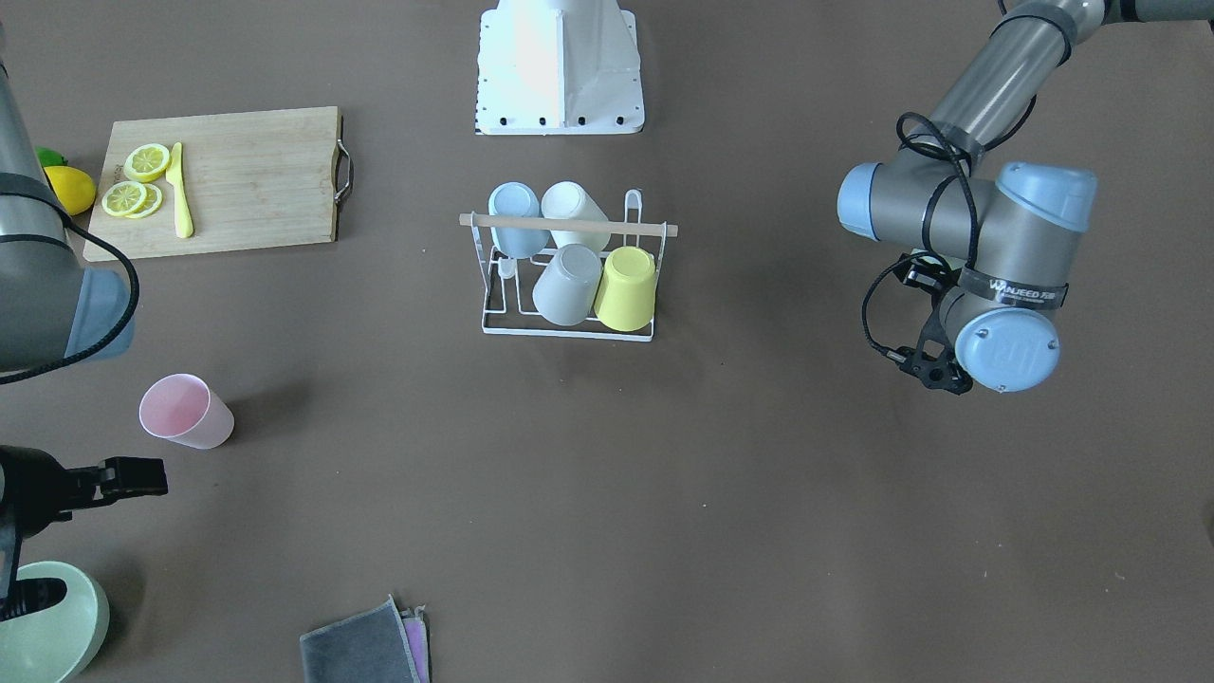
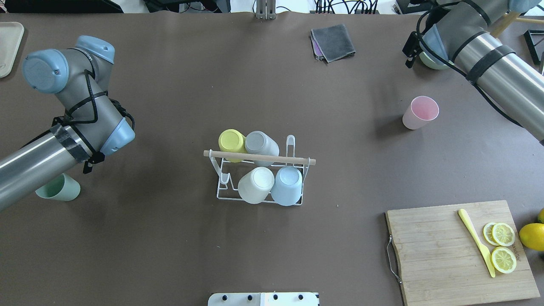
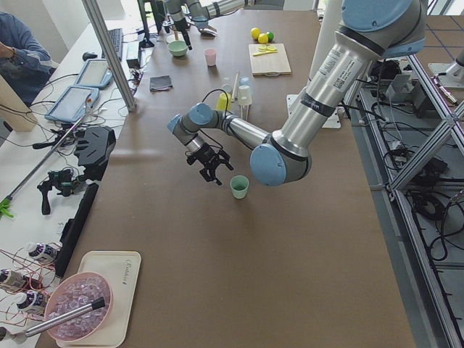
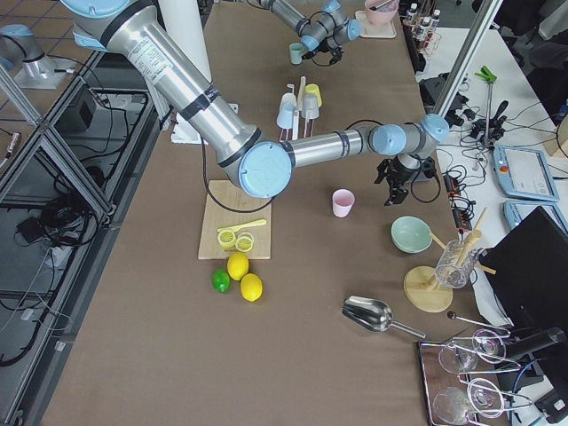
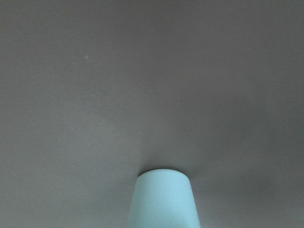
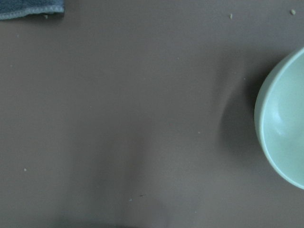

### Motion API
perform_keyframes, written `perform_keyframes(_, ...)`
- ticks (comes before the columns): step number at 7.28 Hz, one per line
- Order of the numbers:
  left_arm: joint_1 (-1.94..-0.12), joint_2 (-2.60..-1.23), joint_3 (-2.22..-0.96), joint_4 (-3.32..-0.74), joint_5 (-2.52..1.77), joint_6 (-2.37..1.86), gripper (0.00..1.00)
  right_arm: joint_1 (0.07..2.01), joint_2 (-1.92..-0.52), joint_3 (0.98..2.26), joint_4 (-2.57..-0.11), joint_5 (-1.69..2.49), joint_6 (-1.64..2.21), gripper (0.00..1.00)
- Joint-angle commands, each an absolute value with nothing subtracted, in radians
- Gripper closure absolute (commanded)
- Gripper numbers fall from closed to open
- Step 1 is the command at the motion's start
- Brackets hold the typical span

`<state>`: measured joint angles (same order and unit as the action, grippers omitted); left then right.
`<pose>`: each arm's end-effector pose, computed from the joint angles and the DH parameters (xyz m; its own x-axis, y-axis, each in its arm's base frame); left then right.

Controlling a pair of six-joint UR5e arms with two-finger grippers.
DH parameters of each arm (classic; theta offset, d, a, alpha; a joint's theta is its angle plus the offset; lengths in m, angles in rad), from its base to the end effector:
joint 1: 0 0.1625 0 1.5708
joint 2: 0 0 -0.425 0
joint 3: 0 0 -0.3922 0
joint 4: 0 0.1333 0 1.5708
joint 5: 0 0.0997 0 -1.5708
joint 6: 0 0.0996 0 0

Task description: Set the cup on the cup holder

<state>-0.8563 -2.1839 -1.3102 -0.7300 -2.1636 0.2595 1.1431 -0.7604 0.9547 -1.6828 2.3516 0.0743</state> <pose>0.3751 -0.5509 0.4944 0.6231 0.5051 -0.5973 -0.7641 0.5562 -0.3268 -0.2735 -0.7523 0.4420 0.6513 -0.2790 0.7056 0.3660 0.9301 0.0299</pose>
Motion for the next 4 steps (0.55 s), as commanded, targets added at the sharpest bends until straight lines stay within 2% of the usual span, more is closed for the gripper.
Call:
perform_keyframes(1, -0.813, -2.195, -1.275, -0.719, -2.073, 0.265, 0.02, 1.105, -0.674, 0.847, -1.725, 2.342, 0.060, 0.00)
perform_keyframes(4, -0.789, -2.186, -1.272, -0.694, -2.051, 0.268, 0.02, 1.065, -0.643, 0.767, -1.811, 2.324, -0.017, 0.00)
